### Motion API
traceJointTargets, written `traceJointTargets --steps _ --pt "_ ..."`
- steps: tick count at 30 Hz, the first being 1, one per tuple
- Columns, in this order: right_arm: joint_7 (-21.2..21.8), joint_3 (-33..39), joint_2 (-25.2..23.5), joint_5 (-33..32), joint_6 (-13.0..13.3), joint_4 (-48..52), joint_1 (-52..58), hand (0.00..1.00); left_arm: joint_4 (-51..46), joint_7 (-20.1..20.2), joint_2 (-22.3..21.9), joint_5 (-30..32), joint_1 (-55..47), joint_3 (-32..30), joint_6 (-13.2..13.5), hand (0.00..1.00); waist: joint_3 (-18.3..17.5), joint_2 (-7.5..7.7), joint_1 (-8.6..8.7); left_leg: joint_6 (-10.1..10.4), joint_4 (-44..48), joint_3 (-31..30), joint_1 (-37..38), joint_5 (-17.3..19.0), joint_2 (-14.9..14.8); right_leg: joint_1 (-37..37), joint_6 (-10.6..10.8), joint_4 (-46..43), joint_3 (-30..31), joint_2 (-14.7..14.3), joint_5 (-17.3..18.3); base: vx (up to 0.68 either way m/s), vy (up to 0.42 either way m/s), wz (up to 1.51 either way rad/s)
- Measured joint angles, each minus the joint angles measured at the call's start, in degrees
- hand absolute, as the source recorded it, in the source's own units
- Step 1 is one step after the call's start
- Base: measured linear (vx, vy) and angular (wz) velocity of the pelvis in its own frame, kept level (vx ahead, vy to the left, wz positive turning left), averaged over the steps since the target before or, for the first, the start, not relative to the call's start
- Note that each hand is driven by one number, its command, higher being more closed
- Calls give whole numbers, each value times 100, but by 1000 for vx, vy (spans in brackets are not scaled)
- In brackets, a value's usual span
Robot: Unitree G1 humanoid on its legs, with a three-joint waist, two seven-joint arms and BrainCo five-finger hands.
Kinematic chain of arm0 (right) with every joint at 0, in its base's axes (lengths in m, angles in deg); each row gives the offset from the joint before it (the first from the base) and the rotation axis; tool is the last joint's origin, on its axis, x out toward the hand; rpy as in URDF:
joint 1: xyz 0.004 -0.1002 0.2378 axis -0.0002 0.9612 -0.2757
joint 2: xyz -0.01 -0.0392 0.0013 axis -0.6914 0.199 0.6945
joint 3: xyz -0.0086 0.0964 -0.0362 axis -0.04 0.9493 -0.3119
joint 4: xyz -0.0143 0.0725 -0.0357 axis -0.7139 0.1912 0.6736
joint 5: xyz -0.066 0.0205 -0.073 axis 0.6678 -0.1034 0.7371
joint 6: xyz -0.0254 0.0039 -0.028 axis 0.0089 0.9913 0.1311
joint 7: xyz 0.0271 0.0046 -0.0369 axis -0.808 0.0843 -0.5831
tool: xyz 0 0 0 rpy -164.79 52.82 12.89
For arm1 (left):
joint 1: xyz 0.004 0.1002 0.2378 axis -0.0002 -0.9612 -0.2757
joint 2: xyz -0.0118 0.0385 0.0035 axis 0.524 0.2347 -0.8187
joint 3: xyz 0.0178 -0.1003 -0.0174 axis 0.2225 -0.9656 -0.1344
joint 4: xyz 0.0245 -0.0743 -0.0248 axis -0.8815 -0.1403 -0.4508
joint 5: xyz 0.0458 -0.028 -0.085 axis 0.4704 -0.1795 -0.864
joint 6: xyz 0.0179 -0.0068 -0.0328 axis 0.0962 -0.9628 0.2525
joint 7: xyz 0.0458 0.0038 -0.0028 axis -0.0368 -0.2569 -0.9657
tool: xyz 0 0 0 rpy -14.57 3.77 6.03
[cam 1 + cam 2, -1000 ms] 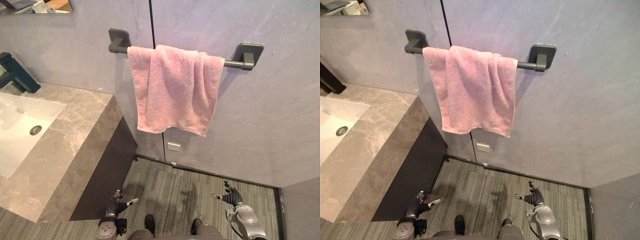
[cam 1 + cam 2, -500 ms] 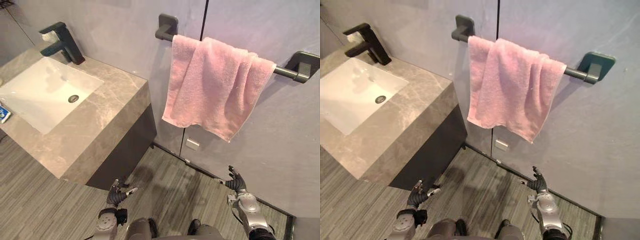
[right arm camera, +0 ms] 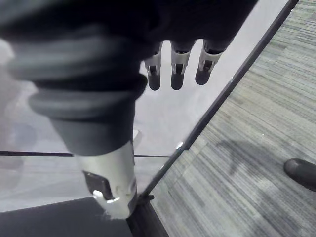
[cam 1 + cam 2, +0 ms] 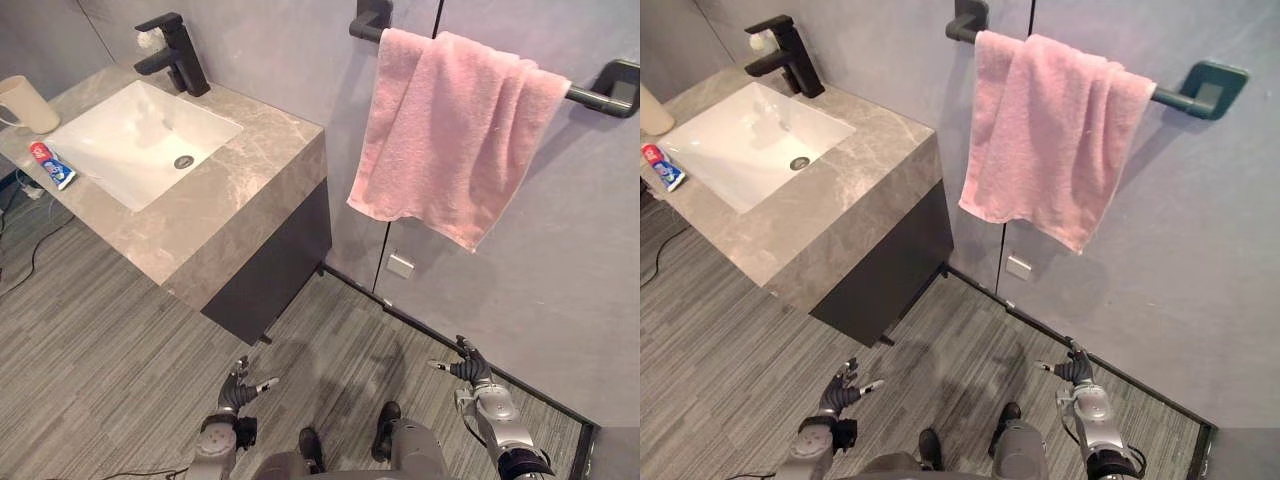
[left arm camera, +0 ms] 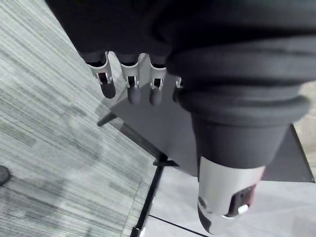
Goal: Organize washtable
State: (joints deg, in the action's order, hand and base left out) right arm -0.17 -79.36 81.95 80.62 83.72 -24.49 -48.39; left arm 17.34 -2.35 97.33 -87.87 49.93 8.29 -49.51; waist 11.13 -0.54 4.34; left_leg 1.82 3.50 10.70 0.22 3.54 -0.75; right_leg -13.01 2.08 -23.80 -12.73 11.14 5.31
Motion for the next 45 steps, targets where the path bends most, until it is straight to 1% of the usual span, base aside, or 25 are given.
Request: traceJointTargets --steps 1,2,3,4,7,9,10,12,13,16,19,20,22,24,26,29,30,32,33,34,35,39,43,44,45 --pt "1 -3 -2 -2 -3 1 188 0 -15 2 -1 -1 -21 3 2 0 -7 33 -2 1 109 -215 -94 4 15 20 171 -168 589 -78 266 -128 -117 79" --pt "1 -7 -8 -2 -5 1 238 0 -21 2 1 -1 -32 -1 2 0 -18 52 -4 1 136 -269 -124 4 26 34 198 -216 715 -100 353 -96 -188 100" --pt "7 -33 -11 -4 -21 33 446 0 -97 2 -41 -1 -125 -75 -1 0 5 131 -19 16 273 -533 -214 -1 69 66 202 -389 977 -159 773 -80 -238 89" --pt "3 -13 -51 -17 -59 250 666 0 -262 13 -141 -1 -321 -147 -29 0 -23 116 -84 67 299 -647 -262 -40 24 78 211 -394 962 -304 871 -57 -198 81" --pt "4 24 -151 -30 -56 435 836 0 -392 61 -159 -4 -506 -278 -43 0 -101 -6 -234 176 329 -874 -468 -105 -228 146 194 -216 652 -524 876 -67 -169 36" --pt "0 34 -225 -34 -57 432 898 0 -409 66 -226 -8 -505 -408 -43 0 -197 15 -234 180 56 -1029 -518 -108 -291 198 194 44 468 -598 876 -14 -105 66" --pt "0 34 -290 -40 -54 412 927 0 -406 77 -280 -10 -495 -429 -45 0 -259 82 -240 150 178 -1022 -594 -129 -299 203 193 176 403 -597 876 73 -64 82" --pt "0 33 -279 -134 -50 399 1004 0 -404 98 -378 -11 -529 -423 -46 0 -316 6 -271 162 327 -1054 -605 -128 -318 308 193 240 212 -674 876 109 -5 64" --pt "6 23 -396 -147 -54 357 1081 0 -380 98 -354 -13 -549 -451 -89 0 -383 63 -359 176 237 -1131 -560 -175 -306 399 181 276 228 -700 874 111 15 45" --pt "4 26 -422 -156 -54 323 1142 0 -378 98 -353 -24 -551 -455 -93 0 -472 129 -384 177 90 -1317 -545 -177 -223 534 165 411 195 -699 873 137 1 58" --pt "-6 27 -416 -178 -47 279 1132 0 -333 96 -343 -58 -531 -455 -94 0 -484 130 -379 204 59 -1557 -505 -276 -93 729 26 440 142 -631 842 175 0 64" --pt "-6 30 -415 -180 -47 191 1104 0 -260 95 -343 -58 -522 -454 -99 0 -493 114 -400 198 59 -1643 -445 -299 -19 843 -83 488 39 -594 807 221 -6 55" --pt "-7 30 -418 -184 -47 136 1068 0 -261 93 -338 -57 -501 -452 -97 0 -524 73 -442 202 77 -1784 -449 -302 13 1030 -110 619 -141 -597 788 232 -23 61" --pt "-15 40 -420 -199 -45 133 1038 0 -275 86 -314 -59 -414 -452 -97 0 -522 96 -533 225 109 -1911 -438 -319 86 1256 -112 773 -367 -572 786 181 -24 66" --pt "-24 72 -459 -234 -43 141 958 0 -324 86 -294 -59 -389 -449 -97 0 -503 157 -533 252 166 -2013 -470 -375 125 1425 -111 803 -616 -497 786 96 -11 79" --pt "-43 216 -630 -258 2 183 863 0 -603 84 -262 -61 -387 -398 -104 0 -494 342 -535 132 285 -1707 -688 -654 211 1525 -110 778 -1098 -369 784 34 -16 102" --pt "-64 280 -712 -327 11 188 806 0 -805 86 -244 -63 -386 -341 -107 0 -474 424 -531 -56 260 -1057 -797 -793 204 1532 -113 733 -1361 -298 782 -9 -3 103" --pt "-98 355 -773 -362 10 219 780 0 -871 86 -247 -64 -335 -312 -109 0 -462 406 -525 -309 289 7 -878 -704 64 1567 -118 673 -1627 -308 779 -47 35 96" --pt "-134 407 -793 -373 9 243 781 0 -869 86 -248 -69 -290 -281 -129 0 -435 357 -505 -535 464 891 -944 -570 -74 1618 -117 578 -1858 -325 780 -59 100 108" --pt "-147 496 -832 -403 4 234 792 0 -870 86 -238 -81 -254 -266 -140 0 -416 373 -482 -772 504 1224 -998 -740 -26 1654 -115 485 -2050 -268 777 -25 98 112" --pt "-147 525 -831 -405 4 233 813 0 -871 86 -241 -117 -230 -261 -139 0 -418 377 -473 -827 447 1229 -967 -814 18 1662 -86 451 -2104 -238 759 4 97 105" --pt "-147 705 -775 -406 -4 85 689 0 -788 95 -204 -128 -208 -248 -148 0 -346 251 -494 -520 -330 649 -829 -1044 331 1680 -40 583 -2347 -224 770 -45 51 55" --pt "-138 697 -715 -399 -78 -93 567 0 -616 106 -141 -126 -319 -296 -165 0 -269 154 -513 -493 -650 383 -858 -998 584 1692 245 805 -2355 -165 963 -136 82 30" --pt "-137 698 -706 -399 -97 -111 539 0 -614 106 -132 -126 -338 -305 -182 0 -244 127 -514 -560 -650 392 -874 -921 601 1692 259 836 -2362 -156 982 -117 77 36" --pt "-135 697 -706 -397 -130 -115 519 0 -606 109 -115 -122 -341 -338 -220 0 -212 140 -485 -301 -574 599 -955 -442 675 1702 254 963 -2516 -76 993 -108 130 46"
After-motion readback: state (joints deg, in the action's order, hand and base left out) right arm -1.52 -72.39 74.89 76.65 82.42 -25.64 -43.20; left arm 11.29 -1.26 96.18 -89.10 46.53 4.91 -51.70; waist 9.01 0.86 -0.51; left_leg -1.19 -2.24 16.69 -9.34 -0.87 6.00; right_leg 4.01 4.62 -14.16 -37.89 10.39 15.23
